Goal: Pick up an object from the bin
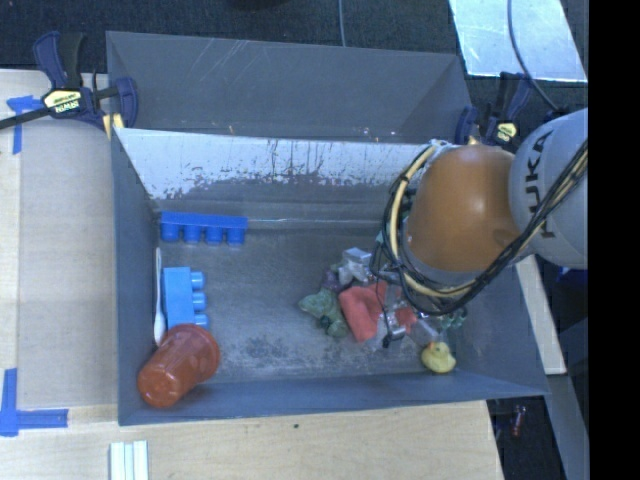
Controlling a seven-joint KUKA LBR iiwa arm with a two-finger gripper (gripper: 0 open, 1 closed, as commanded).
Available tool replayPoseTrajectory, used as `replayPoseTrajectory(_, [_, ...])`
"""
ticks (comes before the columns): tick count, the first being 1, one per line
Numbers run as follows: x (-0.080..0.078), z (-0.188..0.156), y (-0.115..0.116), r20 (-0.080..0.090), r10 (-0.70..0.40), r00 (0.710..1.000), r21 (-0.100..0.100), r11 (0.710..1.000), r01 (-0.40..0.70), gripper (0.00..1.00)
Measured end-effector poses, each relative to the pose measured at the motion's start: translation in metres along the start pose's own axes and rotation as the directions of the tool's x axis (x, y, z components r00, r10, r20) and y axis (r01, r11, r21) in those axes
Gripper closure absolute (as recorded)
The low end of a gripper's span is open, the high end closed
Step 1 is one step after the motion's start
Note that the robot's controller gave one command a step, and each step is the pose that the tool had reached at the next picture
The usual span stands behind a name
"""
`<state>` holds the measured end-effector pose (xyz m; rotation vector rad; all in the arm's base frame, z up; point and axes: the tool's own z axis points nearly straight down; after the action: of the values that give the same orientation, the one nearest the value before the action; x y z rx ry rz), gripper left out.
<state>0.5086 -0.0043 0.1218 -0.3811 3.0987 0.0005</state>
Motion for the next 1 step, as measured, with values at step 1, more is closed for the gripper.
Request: replayPoseTrajectory(1, [-0.0093,0.0224,-0.0196,0.005,-0.002,1.000,0.000,1.000,0.002,0.00])
